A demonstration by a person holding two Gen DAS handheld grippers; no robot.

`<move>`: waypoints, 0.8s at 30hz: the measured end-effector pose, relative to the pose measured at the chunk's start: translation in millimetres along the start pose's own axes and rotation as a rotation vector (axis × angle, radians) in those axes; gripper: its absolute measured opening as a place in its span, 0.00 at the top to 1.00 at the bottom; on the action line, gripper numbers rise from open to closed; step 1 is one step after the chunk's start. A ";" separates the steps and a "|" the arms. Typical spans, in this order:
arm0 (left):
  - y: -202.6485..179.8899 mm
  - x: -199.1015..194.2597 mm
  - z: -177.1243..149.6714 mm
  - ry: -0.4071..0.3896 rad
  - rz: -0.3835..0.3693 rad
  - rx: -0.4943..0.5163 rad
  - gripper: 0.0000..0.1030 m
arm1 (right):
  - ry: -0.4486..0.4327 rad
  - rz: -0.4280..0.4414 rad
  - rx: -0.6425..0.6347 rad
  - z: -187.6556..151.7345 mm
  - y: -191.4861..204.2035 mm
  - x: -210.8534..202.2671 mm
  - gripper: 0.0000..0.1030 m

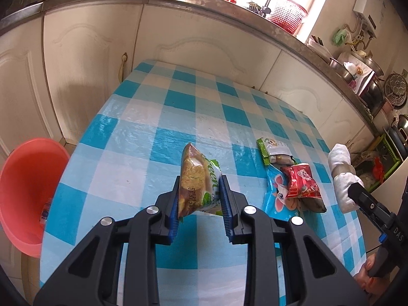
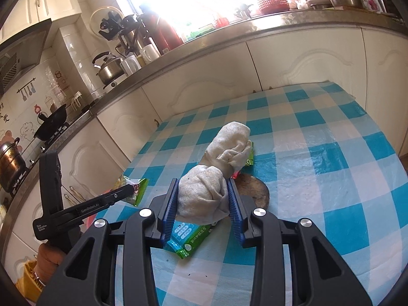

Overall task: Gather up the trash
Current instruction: 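Carry the snack bag and cloth bundle over the red bucket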

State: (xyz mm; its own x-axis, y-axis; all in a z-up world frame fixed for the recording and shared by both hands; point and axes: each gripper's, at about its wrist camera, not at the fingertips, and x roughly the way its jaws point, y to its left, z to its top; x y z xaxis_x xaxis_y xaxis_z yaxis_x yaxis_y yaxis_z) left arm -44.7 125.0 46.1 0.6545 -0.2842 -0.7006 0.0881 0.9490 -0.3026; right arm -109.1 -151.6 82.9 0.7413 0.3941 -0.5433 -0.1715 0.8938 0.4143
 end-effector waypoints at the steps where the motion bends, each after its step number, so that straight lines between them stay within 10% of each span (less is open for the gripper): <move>1: 2.7 -2.4 0.3 -0.003 0.004 -0.006 0.71 | 0.002 0.002 -0.002 0.8 1.4 0.3 0.63; 24: 62.6 -36.4 -2.7 -0.056 0.065 -0.117 0.71 | 0.097 0.066 -0.156 0.6 66.9 30.0 0.63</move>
State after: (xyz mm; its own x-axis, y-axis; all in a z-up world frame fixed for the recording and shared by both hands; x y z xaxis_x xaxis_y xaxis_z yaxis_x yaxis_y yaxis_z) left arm -65.0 194.4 50.9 0.6971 -0.2118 -0.6850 -0.0416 0.9418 -0.3335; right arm -97.9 -80.0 94.8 0.6601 0.4652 -0.5899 -0.3219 0.8846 0.3374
